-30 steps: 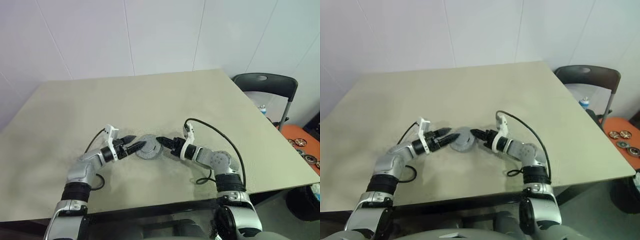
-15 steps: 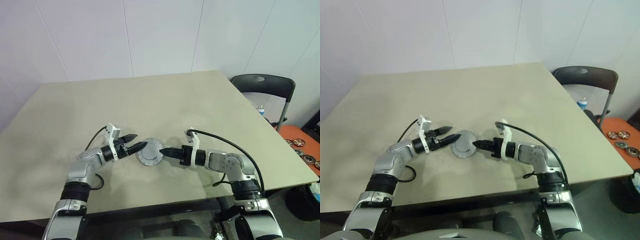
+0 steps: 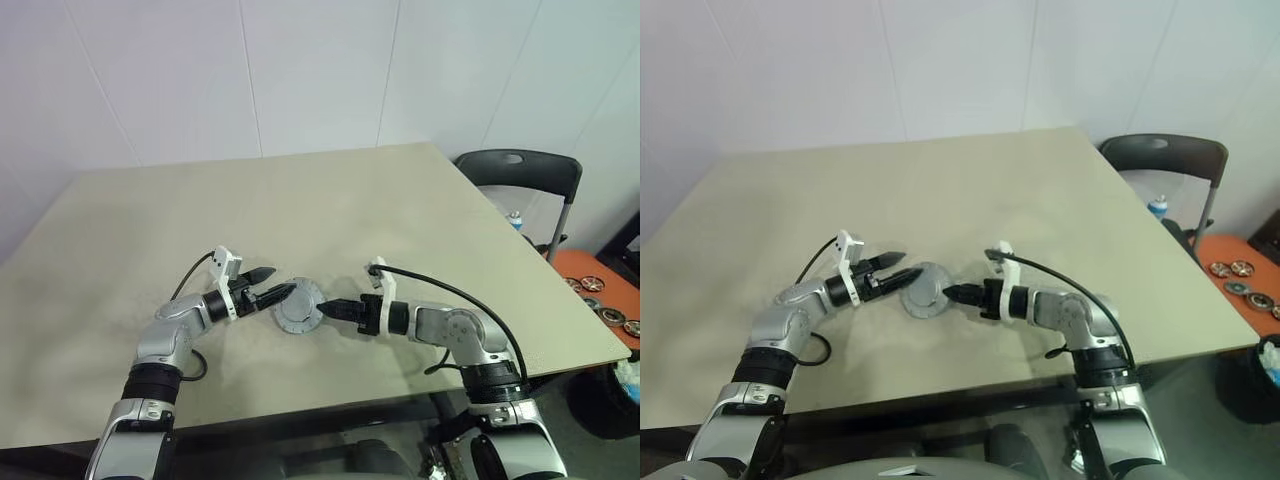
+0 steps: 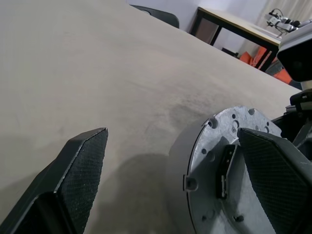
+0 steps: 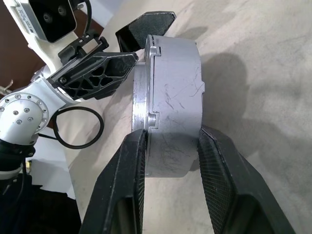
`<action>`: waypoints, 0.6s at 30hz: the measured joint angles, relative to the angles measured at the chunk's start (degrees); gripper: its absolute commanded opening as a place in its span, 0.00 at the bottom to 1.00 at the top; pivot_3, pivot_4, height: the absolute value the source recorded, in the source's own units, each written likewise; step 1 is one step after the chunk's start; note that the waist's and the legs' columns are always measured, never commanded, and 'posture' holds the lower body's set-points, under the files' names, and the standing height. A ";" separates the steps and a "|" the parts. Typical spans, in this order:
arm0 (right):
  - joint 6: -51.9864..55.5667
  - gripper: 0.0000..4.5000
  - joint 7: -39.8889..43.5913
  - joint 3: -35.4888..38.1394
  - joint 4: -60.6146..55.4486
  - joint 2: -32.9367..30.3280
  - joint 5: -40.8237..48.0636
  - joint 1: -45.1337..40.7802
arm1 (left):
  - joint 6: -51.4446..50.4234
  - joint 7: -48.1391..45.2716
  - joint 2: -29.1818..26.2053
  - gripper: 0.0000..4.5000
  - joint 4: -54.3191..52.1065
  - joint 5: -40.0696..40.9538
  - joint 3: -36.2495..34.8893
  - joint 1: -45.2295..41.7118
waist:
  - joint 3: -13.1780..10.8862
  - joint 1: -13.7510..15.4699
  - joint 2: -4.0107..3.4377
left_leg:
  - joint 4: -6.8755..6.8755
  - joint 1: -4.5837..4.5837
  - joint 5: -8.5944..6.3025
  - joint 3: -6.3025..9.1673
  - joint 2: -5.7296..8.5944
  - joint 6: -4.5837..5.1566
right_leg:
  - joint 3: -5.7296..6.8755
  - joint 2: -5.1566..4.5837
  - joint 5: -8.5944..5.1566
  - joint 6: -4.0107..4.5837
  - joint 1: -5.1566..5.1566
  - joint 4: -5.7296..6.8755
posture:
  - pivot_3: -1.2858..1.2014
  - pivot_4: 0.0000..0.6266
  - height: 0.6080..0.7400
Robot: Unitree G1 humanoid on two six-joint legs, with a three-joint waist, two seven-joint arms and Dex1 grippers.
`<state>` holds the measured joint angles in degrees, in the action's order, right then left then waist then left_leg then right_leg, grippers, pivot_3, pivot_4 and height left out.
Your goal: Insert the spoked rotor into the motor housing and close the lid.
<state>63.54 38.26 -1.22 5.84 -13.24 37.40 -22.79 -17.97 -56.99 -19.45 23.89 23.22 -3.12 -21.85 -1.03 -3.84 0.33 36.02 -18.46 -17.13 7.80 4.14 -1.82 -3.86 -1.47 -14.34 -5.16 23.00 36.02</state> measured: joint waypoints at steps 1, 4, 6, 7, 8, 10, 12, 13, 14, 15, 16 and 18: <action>0.16 0.27 -0.13 0.46 0.06 0.40 0.10 0.18 | 0.03 0.01 0.00 1.00 0.00 0.00 0.00 0.00 | 0.00 -0.10 0.00 | 0.00 0.00 0.00 0.00 0.00 0.00 | 0.00 0.00 0.00 0.00 0.00 0.00 | 0.52 0.00 1.00; 1.32 0.27 -1.38 3.84 1.88 3.02 1.66 0.32 | 0.06 0.25 0.00 1.00 0.01 -0.11 0.02 0.03 | -0.04 -0.14 0.04 | 0.00 -0.03 0.00 0.00 0.00 0.00 | 0.00 0.00 0.00 0.01 0.03 0.00 | 0.52 0.00 1.00; 2.07 0.27 -3.62 8.70 5.05 6.55 3.73 0.11 | 0.06 0.38 0.13 1.00 0.01 -0.16 0.07 0.08 | -0.13 -0.08 0.13 | 0.03 -0.15 0.00 0.01 0.00 0.00 | 0.00 -0.01 0.02 0.03 0.13 0.03 | 0.52 0.00 1.00; 2.28 0.27 -5.24 11.23 7.16 8.43 4.84 -0.19 | 0.05 0.47 0.21 1.00 0.01 -0.17 0.08 0.10 | -0.18 -0.01 0.13 | 0.06 -0.26 0.00 0.01 0.01 -0.01 | 0.00 -0.02 0.10 0.15 0.22 0.04 | 0.52 0.00 1.00; 2.21 0.27 -6.87 13.58 9.17 10.07 5.55 -0.78 | 0.05 0.61 0.30 1.00 0.01 -0.17 0.08 0.10 | -0.21 0.12 0.12 | 0.11 -0.46 0.01 0.01 0.04 -0.01 | 0.00 -0.04 0.17 0.26 0.37 0.06 | 0.52 0.00 1.00; 1.59 0.27 -9.02 17.05 11.57 11.70 6.59 -2.18 | 0.05 0.80 0.44 1.00 0.01 -0.17 0.09 0.10 | -0.23 0.64 0.09 | 0.20 -0.93 0.02 0.02 0.14 -0.02 | 0.01 -0.12 0.21 0.30 0.78 0.07 | 0.52 0.00 1.00; 0.28 0.27 -10.06 18.49 11.94 12.01 6.67 -3.20 | 0.05 0.88 0.45 1.00 0.07 -0.17 0.08 0.10 | -0.23 1.35 0.10 | 0.18 -1.16 0.02 0.00 0.22 -0.02 | -0.02 -0.21 0.22 0.31 1.04 0.07 | 0.52 0.00 1.00; -0.23 0.27 -10.31 18.70 11.94 11.99 6.66 -3.44 | 0.06 0.91 0.42 1.00 0.12 -0.17 0.04 0.10 | -0.23 1.60 0.10 | 0.16 -1.26 0.02 0.00 0.24 -0.02 | -0.02 -0.24 0.22 0.31 1.15 0.06 | 0.52 0.00 1.00; -0.42 0.27 -10.44 18.82 11.94 12.07 6.66 -3.53 | 0.08 0.95 0.40 1.00 0.20 -0.17 0.00 0.10 | -0.22 1.74 0.11 | 0.16 -1.38 0.02 0.00 0.24 -0.02 | -0.02 -0.24 0.22 0.31 1.29 0.06 | 0.52 0.00 1.00; -0.50 0.27 -10.64 19.05 11.94 12.28 6.66 -3.53 | 0.14 0.99 0.41 1.00 0.37 -0.17 0.00 0.09 | -0.22 1.80 0.11 | 0.17 -1.57 0.02 0.00 0.24 -0.02 | -0.02 -0.24 0.23 0.32 1.49 0.07 | 0.52 0.00 1.00; -0.45 0.27 -11.02 19.11 11.97 12.57 6.66 -3.51 | 0.20 1.01 0.44 1.00 0.60 -0.18 0.01 0.06 | -0.22 1.75 0.11 | 0.18 -1.77 0.03 0.00 0.24 -0.04 | -0.02 -0.25 0.24 0.34 1.68 0.09 | 0.52 0.00 1.00; -0.51 0.27 -11.94 19.95 12.34 13.37 6.75 -3.52 | 0.35 1.07 0.45 1.00 0.88 -0.20 0.01 0.03 | -0.22 1.70 0.11 | 0.19 -1.92 0.04 0.00 0.24 -0.06 | -0.02 -0.25 0.27 0.38 1.82 0.10 | 0.52 0.00 1.00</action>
<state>63.02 26.32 18.73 18.19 0.12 44.14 -26.32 -17.62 -55.92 -19.01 24.77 23.02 -3.11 -21.82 -1.25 -2.14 0.44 36.21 -20.38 -17.09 7.80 4.38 -1.88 -3.88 -1.72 -14.08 -4.77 24.82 36.12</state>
